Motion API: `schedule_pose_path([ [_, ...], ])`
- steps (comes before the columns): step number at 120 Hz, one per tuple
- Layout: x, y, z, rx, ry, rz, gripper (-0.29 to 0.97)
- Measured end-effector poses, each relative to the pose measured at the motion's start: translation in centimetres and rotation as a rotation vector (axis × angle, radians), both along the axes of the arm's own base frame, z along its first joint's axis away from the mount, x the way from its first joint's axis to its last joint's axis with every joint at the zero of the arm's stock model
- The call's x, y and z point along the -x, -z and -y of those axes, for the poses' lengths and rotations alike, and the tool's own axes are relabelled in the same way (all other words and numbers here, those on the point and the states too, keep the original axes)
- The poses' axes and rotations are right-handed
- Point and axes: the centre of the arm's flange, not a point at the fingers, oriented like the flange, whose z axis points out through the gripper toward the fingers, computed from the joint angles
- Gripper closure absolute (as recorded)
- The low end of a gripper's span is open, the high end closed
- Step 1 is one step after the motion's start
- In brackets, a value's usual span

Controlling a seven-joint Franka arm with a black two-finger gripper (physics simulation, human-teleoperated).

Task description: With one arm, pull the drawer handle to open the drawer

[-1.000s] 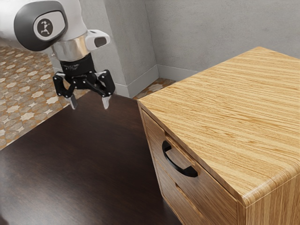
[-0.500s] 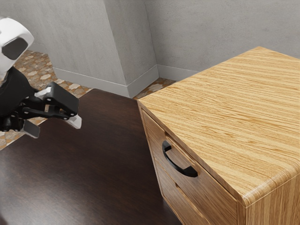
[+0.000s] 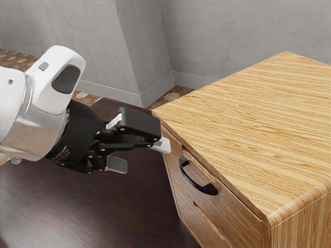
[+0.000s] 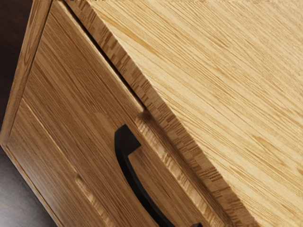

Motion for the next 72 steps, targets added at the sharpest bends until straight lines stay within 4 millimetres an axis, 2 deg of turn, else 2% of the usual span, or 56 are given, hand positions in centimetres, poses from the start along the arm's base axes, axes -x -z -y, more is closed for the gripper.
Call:
schedule_pose_path([
  [12, 0.0, -0.3, 0.5, 0.018, -0.025, 0.028, 0.0],
  [19, 1.0, -0.3, 0.0, 0.031, -0.04, 0.042, 0.0],
  [26, 1.0, 1.0, -0.7, 0.049, -0.049, 0.018, 0.0],
  [40, -0.6, 3.0, -0.7, 0.066, -0.061, -0.038, 0.0],
  [72, -1.7, 5.4, -0.3, 0.089, -0.084, -0.097, 0.0],
])
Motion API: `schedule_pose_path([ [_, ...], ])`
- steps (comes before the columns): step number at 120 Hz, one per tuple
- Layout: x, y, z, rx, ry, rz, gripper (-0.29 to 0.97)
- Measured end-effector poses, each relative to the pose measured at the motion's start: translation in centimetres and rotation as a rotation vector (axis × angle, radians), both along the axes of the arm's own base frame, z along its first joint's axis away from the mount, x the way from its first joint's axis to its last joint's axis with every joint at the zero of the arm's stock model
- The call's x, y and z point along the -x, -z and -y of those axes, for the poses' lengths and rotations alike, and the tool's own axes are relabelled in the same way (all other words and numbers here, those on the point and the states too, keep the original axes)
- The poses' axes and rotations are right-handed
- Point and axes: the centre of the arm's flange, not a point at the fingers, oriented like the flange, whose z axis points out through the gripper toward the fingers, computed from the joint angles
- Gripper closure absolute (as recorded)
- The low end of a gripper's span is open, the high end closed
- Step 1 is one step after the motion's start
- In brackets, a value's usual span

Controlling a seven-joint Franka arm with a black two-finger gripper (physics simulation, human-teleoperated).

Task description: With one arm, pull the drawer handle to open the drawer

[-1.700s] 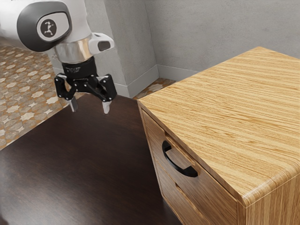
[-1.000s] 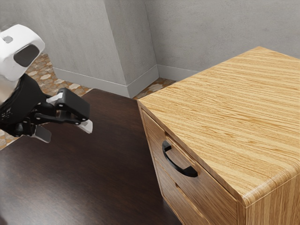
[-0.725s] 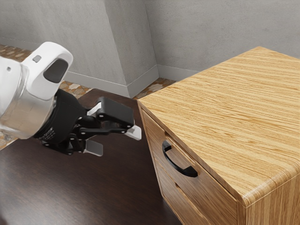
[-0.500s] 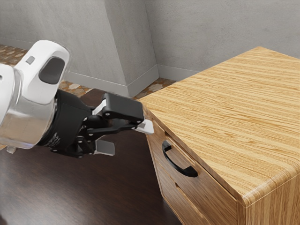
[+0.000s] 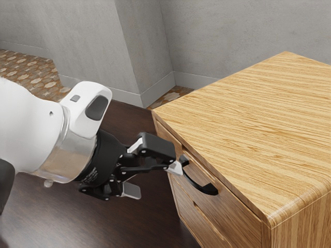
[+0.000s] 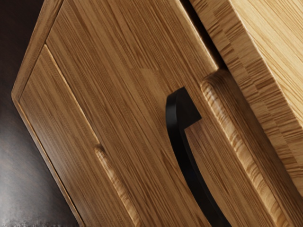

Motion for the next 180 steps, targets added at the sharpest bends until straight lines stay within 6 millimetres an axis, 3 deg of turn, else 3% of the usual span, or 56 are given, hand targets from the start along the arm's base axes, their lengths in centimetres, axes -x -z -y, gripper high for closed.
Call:
schedule_pose_path([
  [98, -4.3, 3.9, -0.7, 0.025, -0.069, -0.109, 0.0],
  [153, -1.5, 4.6, -1.5, 0.01, -0.088, -0.115, 0.0],
  [180, 1.5, 4.5, -2.0, -0.013, -0.094, -0.128, 0.0],
])
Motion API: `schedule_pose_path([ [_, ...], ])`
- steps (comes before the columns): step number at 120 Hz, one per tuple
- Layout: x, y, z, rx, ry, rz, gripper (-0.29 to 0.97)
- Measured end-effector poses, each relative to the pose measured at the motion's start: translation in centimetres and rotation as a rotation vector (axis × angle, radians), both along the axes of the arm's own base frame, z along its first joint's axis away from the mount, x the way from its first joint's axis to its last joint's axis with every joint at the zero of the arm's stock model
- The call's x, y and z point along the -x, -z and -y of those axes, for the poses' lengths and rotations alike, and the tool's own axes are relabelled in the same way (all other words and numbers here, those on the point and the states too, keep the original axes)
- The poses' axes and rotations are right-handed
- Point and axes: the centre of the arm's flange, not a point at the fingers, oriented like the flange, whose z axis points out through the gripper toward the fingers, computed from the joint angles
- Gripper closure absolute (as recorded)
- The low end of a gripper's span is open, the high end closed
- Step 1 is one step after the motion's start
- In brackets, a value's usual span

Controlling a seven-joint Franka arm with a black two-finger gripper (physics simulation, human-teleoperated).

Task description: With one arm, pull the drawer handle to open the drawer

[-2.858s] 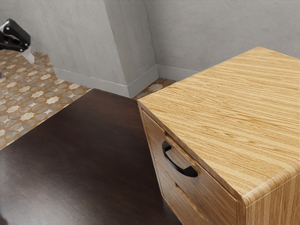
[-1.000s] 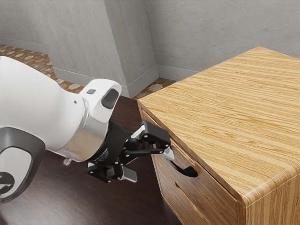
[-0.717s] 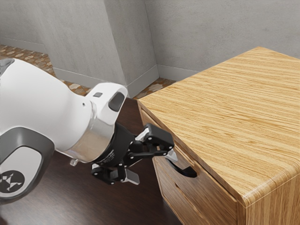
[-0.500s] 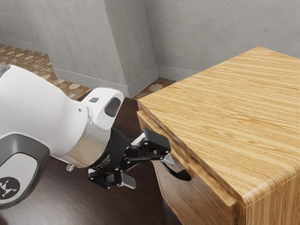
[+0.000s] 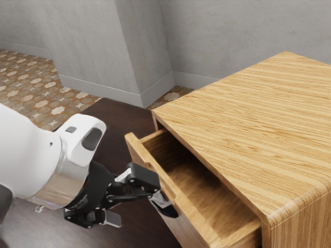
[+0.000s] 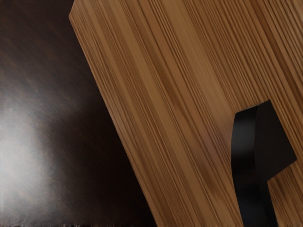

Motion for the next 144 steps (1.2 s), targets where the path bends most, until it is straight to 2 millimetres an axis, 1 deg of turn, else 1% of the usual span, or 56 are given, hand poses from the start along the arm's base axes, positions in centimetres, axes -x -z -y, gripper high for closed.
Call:
schedule_pose_path([
  [22, 2.1, -0.3, -0.4, -0.024, -0.005, -0.027, 0.0],
  [30, 3.1, -0.4, -0.6, -0.033, -0.01, -0.035, 0.0],
  [56, 6.5, 0.0, -2.3, -0.058, -0.04, -0.079, 0.01],
  [85, 11.5, -0.1, -3.7, -0.086, -0.083, -0.102, 0.01],
  [102, 13.8, -0.1, -4.2, -0.099, -0.103, -0.124, 0.01],
  [118, 15.2, 0.0, -4.2, -0.123, -0.102, -0.143, 0.01],
  [134, 15.7, 0.0, -4.3, -0.134, -0.114, -0.162, 0.01],
  [139, 16.0, -0.6, -4.2, -0.133, -0.116, -0.158, 0.01],
  [144, 16.6, -1.9, -4.0, -0.131, -0.116, -0.141, 0.01],
])
